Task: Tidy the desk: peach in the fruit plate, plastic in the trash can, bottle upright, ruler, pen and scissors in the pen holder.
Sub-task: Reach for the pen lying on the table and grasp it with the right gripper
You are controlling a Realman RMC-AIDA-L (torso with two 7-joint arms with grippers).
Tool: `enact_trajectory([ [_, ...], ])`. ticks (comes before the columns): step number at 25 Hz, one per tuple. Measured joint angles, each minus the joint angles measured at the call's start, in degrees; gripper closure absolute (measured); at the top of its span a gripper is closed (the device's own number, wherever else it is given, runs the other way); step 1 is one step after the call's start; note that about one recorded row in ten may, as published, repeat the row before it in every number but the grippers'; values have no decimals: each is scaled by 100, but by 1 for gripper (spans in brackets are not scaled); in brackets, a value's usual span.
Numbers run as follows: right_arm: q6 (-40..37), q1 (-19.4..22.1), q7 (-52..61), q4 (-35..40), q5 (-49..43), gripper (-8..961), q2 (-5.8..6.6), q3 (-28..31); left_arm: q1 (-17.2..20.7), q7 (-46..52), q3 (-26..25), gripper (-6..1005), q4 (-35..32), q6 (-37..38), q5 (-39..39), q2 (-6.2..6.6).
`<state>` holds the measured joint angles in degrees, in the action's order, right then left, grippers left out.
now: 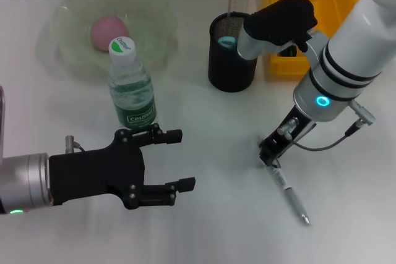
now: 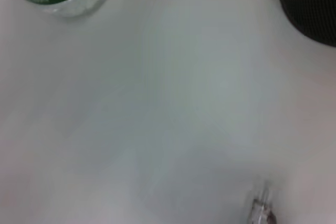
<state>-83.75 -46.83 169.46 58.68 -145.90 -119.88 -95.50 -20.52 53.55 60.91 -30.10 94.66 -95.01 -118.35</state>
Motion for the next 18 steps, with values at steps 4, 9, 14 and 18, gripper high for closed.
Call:
enact_trajectory([
  [4,-25,-3,-4,-7,0,602,0,-29,-12,-2,0,183,11,0,-3,-2],
  [9,-35,-3,-10,-6,0,728,0,-31,-14,-3,0,183,14,0,-7,-3],
  [14,-54,-14,-16,-17,0,779,0,-69,-14,-3,0,183,28,-1,-9,-4],
  [18,-79,-18,-17,-9,2,830,1,-120,-14,-3,0,183,31,-3,-9,-3],
])
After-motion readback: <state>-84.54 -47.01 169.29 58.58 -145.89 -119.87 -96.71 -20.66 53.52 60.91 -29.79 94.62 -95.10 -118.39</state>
